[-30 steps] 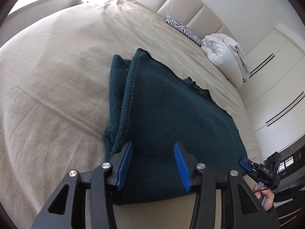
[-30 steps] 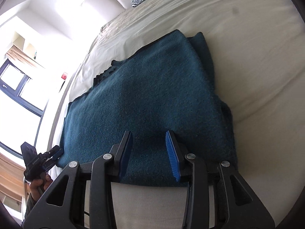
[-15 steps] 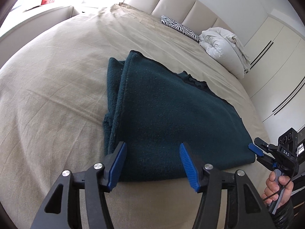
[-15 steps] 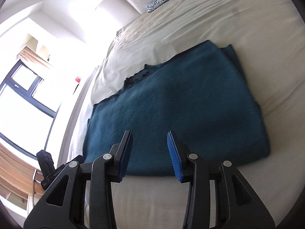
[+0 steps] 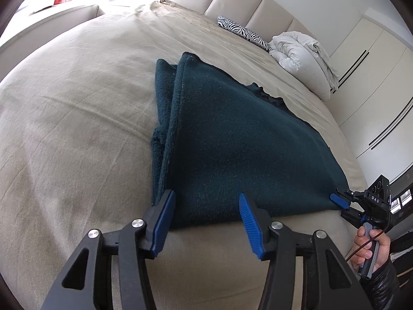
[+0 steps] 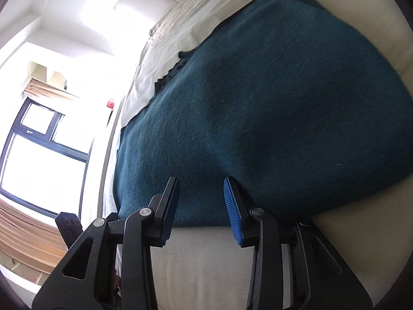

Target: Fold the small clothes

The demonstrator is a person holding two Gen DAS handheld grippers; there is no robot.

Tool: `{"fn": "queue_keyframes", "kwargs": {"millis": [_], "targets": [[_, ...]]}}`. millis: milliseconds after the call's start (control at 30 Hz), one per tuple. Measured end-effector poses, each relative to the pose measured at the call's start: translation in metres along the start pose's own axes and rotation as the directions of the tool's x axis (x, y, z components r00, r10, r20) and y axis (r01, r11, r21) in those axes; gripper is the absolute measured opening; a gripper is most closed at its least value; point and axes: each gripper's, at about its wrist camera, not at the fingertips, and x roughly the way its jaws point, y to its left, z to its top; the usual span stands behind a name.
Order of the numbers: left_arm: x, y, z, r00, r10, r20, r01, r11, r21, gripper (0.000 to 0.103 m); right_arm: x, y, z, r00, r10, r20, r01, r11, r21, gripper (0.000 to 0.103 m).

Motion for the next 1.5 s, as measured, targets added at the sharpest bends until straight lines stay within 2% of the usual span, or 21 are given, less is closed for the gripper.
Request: {"fn": "queue_keyframes", "kwargs": {"millis": [133, 200, 333, 400, 433, 500, 533, 600, 733, 933, 1000, 1033, 1100, 1167, 1367, 1433, 1500], "targets": [[-0.012, -0.023, 0.005, 0.999, 0.026, 0.024, -0.027, 0.999, 0.041, 0.058, -0.039, -0.017, 0.004, 0.993, -0.071, 0.097, 0.064, 0.995, 0.077, 0.036], [-0.013, -0.044, 0.01, 0.999, -0.014, 0.036, 0.011, 0.997, 0.075, 0.062, -0.044, -0.008, 0.001, 0.994, -0.035, 0.103, 0.028, 0.997, 0.068, 0.038], [0.014, -0.086, 0.014, 0.998, -0.064, -0.013, 0.066, 0.987, 0.147, 0.064, -0.011, 0.035, -0.01, 0.996, 0.092, 0.0, -0.092, 0.996, 0.007, 0.038], [0.033, -0.093, 0.012, 0.998, -0.047, -0.04, 0.054, 0.984, 0.17, 0.064, 0.014, 0.055, -0.019, 0.988, 0.138, -0.069, -0.139, 0.99, -0.015, 0.038], [0.041, -0.091, 0.011, 0.998, -0.03, -0.053, 0.038, 0.986, 0.162, 0.064, 0.025, 0.061, -0.023, 0.985, 0.143, -0.098, -0.145, 0.989, -0.023, 0.038], [0.045, -0.076, 0.009, 0.997, -0.048, -0.052, 0.053, 0.992, 0.113, 0.063, 0.044, 0.063, -0.027, 0.982, 0.125, -0.144, -0.131, 0.991, -0.03, 0.038], [0.043, -0.068, 0.008, 0.997, -0.062, -0.048, 0.066, 0.994, 0.09, 0.061, 0.05, 0.059, -0.029, 0.983, 0.103, -0.152, -0.107, 0.994, -0.019, 0.038], [0.036, -0.052, 0.008, 0.995, -0.091, -0.042, 0.093, 0.994, 0.06, 0.059, 0.046, 0.045, -0.032, 0.98, 0.134, -0.145, -0.133, 0.991, 0.023, 0.036], [0.021, -0.02, 0.008, 0.993, -0.121, -0.017, 0.121, 0.993, 0.009, 0.057, 0.018, 0.014, -0.025, 0.988, 0.136, -0.067, -0.131, 0.989, 0.064, 0.035], [-0.011, 0.026, 0.008, 0.99, -0.136, 0.046, 0.14, 0.985, -0.104, 0.054, -0.027, -0.028, -0.007, 0.997, 0.057, 0.053, -0.063, 0.99, 0.124, 0.035], [-0.031, 0.038, 0.011, 0.993, -0.079, 0.09, 0.091, 0.988, -0.127, 0.06, -0.047, -0.037, -0.004, 0.995, 0.013, 0.096, -0.027, 0.99, 0.141, 0.036], [-0.042, 0.044, 0.013, 0.991, -0.056, 0.125, 0.073, 0.988, -0.138, 0.068, -0.056, -0.039, -0.003, 0.994, -0.007, 0.113, -0.01, 0.989, 0.146, 0.036], [-0.057, 0.055, 0.022, 0.983, -0.042, 0.178, 0.073, 0.983, -0.169, 0.074, -0.072, -0.039, -0.002, 0.989, -0.024, 0.148, 0.003, 0.99, 0.139, 0.039], [-0.056, 0.063, 0.031, 0.983, -0.041, 0.178, 0.078, 0.976, -0.201, 0.074, -0.077, -0.031, -0.001, 0.987, -0.013, 0.159, -0.007, 0.992, 0.125, 0.041], [-0.009, 0.064, 0.054, 0.99, -0.113, 0.079, 0.13, 0.958, -0.254, 0.074, -0.041, 0.019, 0.017, 0.994, 0.047, 0.095, -0.053, 0.997, 0.056, 0.042], [0.007, 0.064, 0.061, 0.988, -0.145, 0.05, 0.153, 0.948, -0.279, 0.074, -0.028, 0.033, 0.022, 0.995, 0.067, 0.076, -0.07, 0.997, 0.036, 0.049], [0.021, 0.067, 0.069, 0.986, -0.163, 0.028, 0.163, 0.937, -0.308, 0.074, -0.016, 0.051, 0.027, 0.995, 0.079, 0.058, -0.079, 0.997, 0.009, 0.05]]}}
